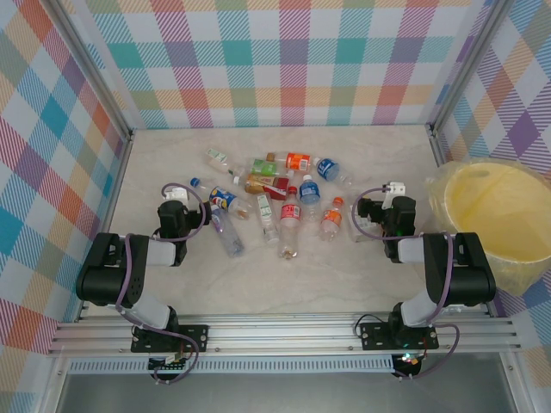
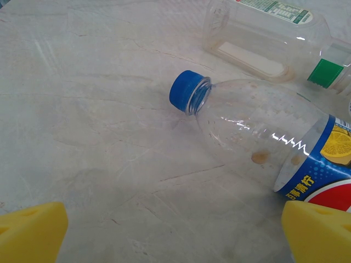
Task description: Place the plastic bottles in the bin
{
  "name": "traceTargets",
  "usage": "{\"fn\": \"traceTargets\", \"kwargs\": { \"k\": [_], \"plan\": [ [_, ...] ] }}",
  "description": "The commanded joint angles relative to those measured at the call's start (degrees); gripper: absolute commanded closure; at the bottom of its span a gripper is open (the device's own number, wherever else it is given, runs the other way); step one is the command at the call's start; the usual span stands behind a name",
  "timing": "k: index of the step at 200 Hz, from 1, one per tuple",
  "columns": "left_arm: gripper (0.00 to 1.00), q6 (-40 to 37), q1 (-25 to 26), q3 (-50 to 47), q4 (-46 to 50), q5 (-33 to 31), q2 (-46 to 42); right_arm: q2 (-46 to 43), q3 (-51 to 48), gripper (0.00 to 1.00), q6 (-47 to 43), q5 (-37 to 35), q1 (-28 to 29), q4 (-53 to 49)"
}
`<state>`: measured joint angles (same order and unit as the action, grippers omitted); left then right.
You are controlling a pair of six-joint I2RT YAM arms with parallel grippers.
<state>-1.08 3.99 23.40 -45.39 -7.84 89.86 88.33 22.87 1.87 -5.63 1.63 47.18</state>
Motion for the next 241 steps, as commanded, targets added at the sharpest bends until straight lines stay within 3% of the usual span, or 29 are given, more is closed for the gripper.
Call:
{"fn": "traceTargets", "kwargs": {
  "k": [1,78,149,177,204,241],
  "plan": [
    [0.0,0.4,0.2,0.4,-1.6,-0.3,-0.2,-0.4,-0.3,0.0,-0.2,-0.5,0.1,2.2],
    [0.0,0.4,0.2,0.2,-1.8,-0.5,-0.4,-0.6,-0.4,0.0,-0.4,-0.3,0.1,2.3],
    [0.0,2.8,0.6,6.3,17.9,-6.9,-11.4,-13.8,5.8,0.0,-2.0,6.5,0.4,-18.7],
    [0.0,9.6,1.2,11.4,29.8,-14.1,-15.4,-15.9,11.7,0.0,1.9,12.6,1.4,-27.4],
    [0.0,21.9,1.3,15.4,43.3,-18.3,-19.6,-14.8,18.4,0.0,10.4,15.0,4.0,-35.4],
    [0.0,33.2,1.3,19.5,59.9,-10.9,-23.1,-11.7,25.9,0.0,18.5,15.1,9.5,-44.6]
  ]
}}
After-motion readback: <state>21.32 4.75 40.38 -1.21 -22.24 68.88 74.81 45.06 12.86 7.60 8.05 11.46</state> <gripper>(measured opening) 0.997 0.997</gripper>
